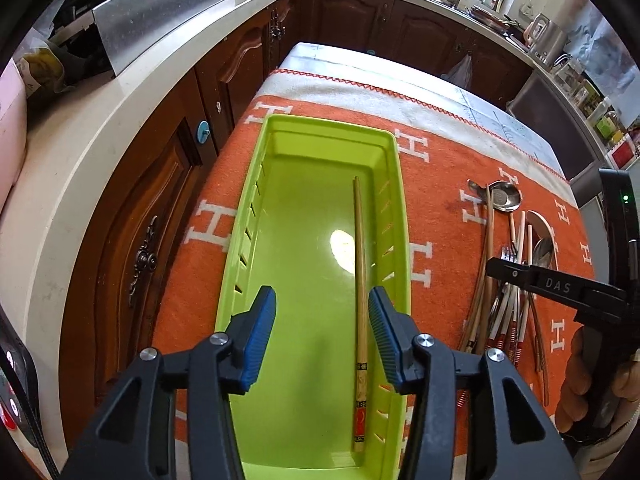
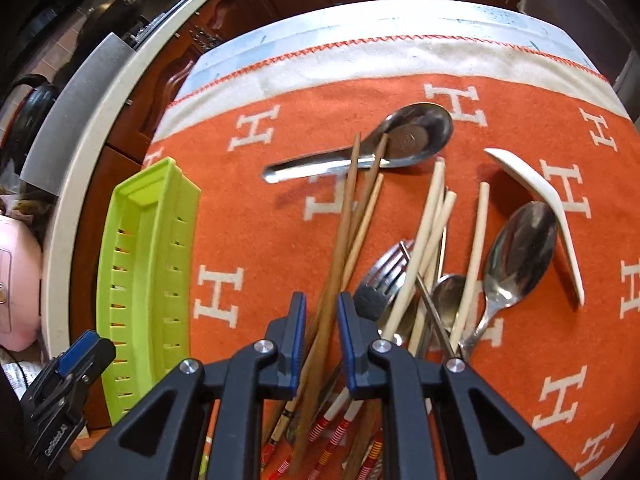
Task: Organize utensils
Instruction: 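Lower the chopstick into the green tray with left tool while right tool grasps a wooden chopstick, then lower the wooden chopstick into the green tray and open the right tool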
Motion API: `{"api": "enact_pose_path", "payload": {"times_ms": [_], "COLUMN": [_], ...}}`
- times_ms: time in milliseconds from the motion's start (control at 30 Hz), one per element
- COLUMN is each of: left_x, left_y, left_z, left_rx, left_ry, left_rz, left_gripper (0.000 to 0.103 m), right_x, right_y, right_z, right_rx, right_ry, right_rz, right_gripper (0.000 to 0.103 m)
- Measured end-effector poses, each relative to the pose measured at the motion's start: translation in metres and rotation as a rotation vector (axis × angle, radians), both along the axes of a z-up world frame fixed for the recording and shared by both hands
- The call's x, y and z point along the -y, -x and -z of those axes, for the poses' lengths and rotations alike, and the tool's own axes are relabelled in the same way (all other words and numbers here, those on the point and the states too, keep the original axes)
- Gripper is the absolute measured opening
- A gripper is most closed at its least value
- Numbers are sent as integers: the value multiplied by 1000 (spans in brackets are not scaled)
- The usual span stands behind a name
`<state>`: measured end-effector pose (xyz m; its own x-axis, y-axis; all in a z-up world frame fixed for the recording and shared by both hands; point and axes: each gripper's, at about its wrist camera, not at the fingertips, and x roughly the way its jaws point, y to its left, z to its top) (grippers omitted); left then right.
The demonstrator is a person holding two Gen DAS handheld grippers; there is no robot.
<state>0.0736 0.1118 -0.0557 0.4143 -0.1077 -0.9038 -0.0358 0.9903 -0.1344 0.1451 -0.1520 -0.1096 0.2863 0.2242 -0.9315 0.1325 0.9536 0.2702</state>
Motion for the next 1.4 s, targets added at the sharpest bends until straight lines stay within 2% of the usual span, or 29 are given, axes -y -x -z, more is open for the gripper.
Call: {"api": "enact_pose_path", "payload": {"times_ms": [233, 500, 667, 700, 767, 933, 1000, 1033, 1200, 1400], "left_x": [-1, -3, -9, -11, -13, -19, -21, -22, -23, -11], "left_y": [0, 3, 6, 7, 8, 11, 12, 14, 17, 19], "left_z": [1, -2, -14, -17, -23, -30, -32, -32, -32, -37], "left_rx": [-2, 12, 51, 62, 85, 109, 113, 115, 110, 120], "left_ry": [20, 18, 0, -10, -41, -100, -120, -128, -144, -154], "left_rz": [-5, -12, -42, -51, -74, -111, -128, -134, -133, -107], "left_gripper": [47, 47, 48, 50, 62, 64, 71, 74, 74, 74], "right_x": [-1, 5, -7, -12, -27, -72, -85, -89, -92, -71], "right_y": [-2, 12, 27, 29, 30, 27, 24, 23, 27, 41], "right_z": [11, -6, -31, -37, -49, -59, -56, -54, -56, -69], "right_rx": [-27, 13, 46, 55, 69, 68, 54, 49, 80, 140], "right_ry": [-3, -29, -160, -195, -262, -350, -376, -372, -328, -253], "right_rz": [25, 62, 12, -4, -44, -146, -181, -190, -213, -203], "right_gripper": [10, 6, 6, 6, 6, 7, 7, 8, 8, 8]}}
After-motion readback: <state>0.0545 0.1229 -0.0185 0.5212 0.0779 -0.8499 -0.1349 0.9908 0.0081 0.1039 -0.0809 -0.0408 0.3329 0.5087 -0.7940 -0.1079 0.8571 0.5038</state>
